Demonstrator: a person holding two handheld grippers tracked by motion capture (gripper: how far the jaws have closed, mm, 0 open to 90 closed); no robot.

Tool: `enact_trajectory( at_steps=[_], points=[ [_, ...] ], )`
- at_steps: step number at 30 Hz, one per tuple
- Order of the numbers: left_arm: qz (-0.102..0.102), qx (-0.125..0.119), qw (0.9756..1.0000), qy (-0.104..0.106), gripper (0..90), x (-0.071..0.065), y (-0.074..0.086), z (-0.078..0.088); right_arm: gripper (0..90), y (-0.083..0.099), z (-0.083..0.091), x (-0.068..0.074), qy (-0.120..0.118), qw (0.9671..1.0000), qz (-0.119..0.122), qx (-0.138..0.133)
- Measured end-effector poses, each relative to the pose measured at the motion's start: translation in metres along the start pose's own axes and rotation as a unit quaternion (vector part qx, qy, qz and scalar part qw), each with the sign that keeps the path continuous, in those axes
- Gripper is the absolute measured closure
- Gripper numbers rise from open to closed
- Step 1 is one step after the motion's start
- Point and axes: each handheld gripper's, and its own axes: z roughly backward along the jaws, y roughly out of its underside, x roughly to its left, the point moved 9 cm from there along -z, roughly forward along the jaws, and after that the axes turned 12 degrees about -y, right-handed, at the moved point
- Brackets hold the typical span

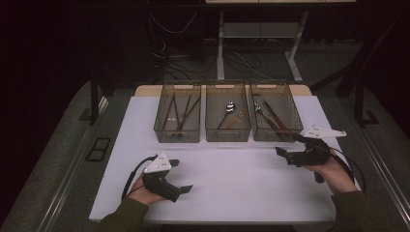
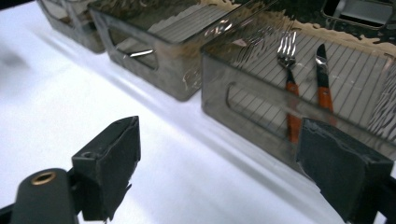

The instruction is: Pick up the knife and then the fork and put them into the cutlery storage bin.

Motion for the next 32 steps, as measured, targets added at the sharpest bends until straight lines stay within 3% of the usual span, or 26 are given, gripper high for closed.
enact_trajectory(
  at_steps=[9, 21, 32],
  points=[
    [0.000, -0.001, 1.0000, 0.000, 0.0, 0.000, 0.000, 0.000, 14.3, 0.026, 0.000, 0.016, 0.004, 0.9999, 0.008, -0.005],
    [0.000, 0.000, 1.0000, 0.000, 0.0, 0.000, 0.000, 0.000, 14.3, 0.057, -0.005, 0.046, -0.024, 0.9995, 0.016, 0.011],
    [0.001, 0.001, 1.0000, -0.001, 0.0, 0.000, 0.000, 0.000, 14.3, 0.068, -0.009, 0.053, -0.036, 0.9984, 0.034, 0.029]
  ],
)
